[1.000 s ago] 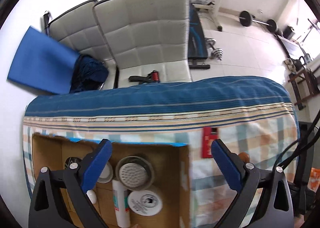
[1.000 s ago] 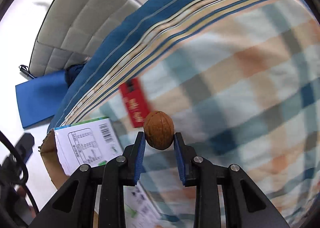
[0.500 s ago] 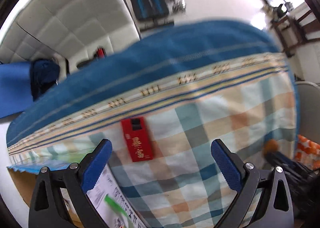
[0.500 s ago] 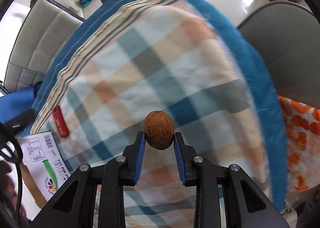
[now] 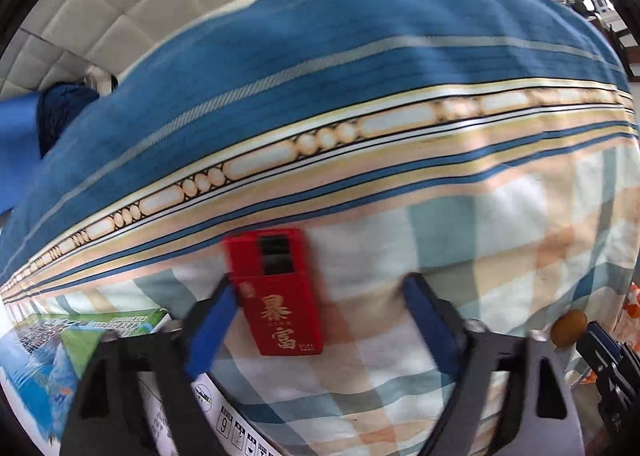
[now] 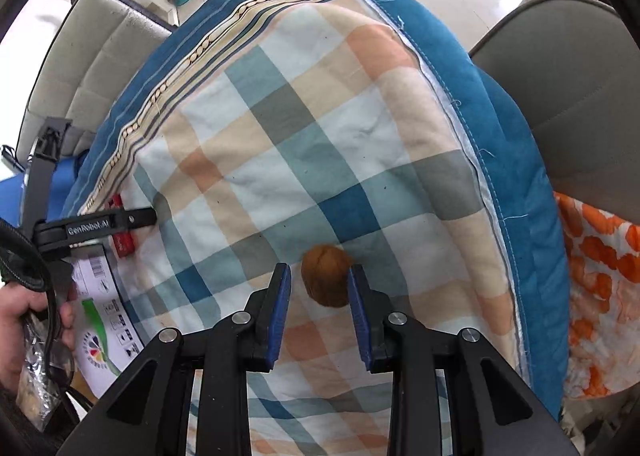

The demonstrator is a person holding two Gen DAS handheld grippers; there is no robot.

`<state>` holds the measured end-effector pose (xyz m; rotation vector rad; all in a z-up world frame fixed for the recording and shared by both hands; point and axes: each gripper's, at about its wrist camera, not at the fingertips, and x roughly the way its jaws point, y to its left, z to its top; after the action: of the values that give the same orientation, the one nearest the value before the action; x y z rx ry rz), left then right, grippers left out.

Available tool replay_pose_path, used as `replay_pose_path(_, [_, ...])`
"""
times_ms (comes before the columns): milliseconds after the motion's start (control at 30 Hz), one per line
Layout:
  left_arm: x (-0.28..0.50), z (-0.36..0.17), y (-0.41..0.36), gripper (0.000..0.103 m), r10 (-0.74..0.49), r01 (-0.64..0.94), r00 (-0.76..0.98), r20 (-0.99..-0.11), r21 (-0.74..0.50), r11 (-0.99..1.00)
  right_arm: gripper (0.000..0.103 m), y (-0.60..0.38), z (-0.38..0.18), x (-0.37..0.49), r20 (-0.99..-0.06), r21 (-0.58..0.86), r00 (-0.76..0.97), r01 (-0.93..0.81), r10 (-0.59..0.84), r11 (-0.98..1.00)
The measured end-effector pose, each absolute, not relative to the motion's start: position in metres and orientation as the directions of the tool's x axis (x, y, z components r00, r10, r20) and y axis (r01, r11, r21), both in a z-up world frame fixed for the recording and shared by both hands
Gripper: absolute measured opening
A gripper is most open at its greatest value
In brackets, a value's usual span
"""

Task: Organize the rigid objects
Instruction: 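Grasp the walnut with the right tool while the left tool grasps the red packet, then carry the walnut and red packet into the cardboard box with both tools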

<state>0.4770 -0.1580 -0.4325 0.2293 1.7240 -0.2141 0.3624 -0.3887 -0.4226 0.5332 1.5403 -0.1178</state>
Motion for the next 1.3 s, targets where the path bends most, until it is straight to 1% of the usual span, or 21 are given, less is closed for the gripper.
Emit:
replay_pose_path(33, [0.476,-0.428,-0.16,0.05,0.017,0.272,-0.145,-0.989,-0.023,0.962,0.032,-0.39,-0.423,0.361,-0.965,0.256,0.049,0.397,0.258,0.882])
replay_pose_path(100, [0.476,-0.422,-0.163,0.037,-0.006,0.261,-0.141,-0.99,-0.043,0.964,0.032,-0.394,-0.424,0.358,-0.961,0.27,0.051,0.401,0.273,0.875])
replay_pose_path(133, [0.476,-0.42,-0.164,0.036,-0.015,0.256,-0.131,-0.991,-0.048,0.966,0.032,-0.396,-0.425,0.356,-0.959,0.274,0.053,0.404,0.277,0.873])
replay_pose_path(367, [0.461,-0.414,-0.177,0.036,-0.075,0.267,-0.131,-0.989,-0.108,0.958,0.032,-0.413,-0.426,0.352,-0.949,0.305,0.057,0.409,0.31,0.86])
replay_pose_path(500, [0.452,-0.425,-0.182,0.038,-0.034,0.293,-0.122,-0.992,-0.069,0.954,0.035,-0.408,-0.431,0.358,-0.943,0.318,0.041,0.399,0.33,0.86])
replay_pose_path(633, [0.447,-0.426,-0.187,0.039,-0.013,0.317,-0.096,-0.995,-0.043,0.947,0.035,-0.402,-0.447,0.364,-0.946,0.3,0.007,0.404,0.325,0.864])
replay_pose_path(733, [0.438,-0.423,-0.199,0.041,0.007,0.349,-0.089,-0.996,-0.025,0.937,0.036,-0.401,-0.458,0.365,-0.936,0.321,0.007,0.421,0.351,0.848])
replay_pose_path(867, [0.43,-0.422,-0.215,0.041,0.015,0.374,-0.09,-0.996,-0.02,0.927,0.036,-0.397,-0.468,0.367,-0.945,0.296,-0.006,0.419,0.328,0.858])
replay_pose_path(900, [0.428,-0.421,-0.215,0.038,0.014,0.37,-0.087,-0.996,-0.019,0.929,0.035,-0.396,-0.468,0.367,-0.946,0.291,-0.008,0.415,0.323,0.862])
replay_pose_path(933, [0.424,-0.42,-0.213,0.032,0.015,0.364,-0.081,-0.997,-0.015,0.931,0.034,-0.395,-0.467,0.367,-0.95,0.282,-0.012,0.407,0.314,0.869])
replay_pose_path(1167, [0.405,-0.401,-0.202,0.032,-0.033,0.333,-0.059,-0.998,-0.05,0.942,0.034,-0.379,-0.457,0.362,-0.956,0.263,-0.019,0.379,0.292,0.887])
replay_pose_path(1300, [0.392,-0.372,-0.195,0.032,-0.07,0.327,-0.025,-0.997,-0.074,0.942,0.034,-0.371,-0.435,0.353,-0.956,0.276,0.003,0.351,0.294,0.895])
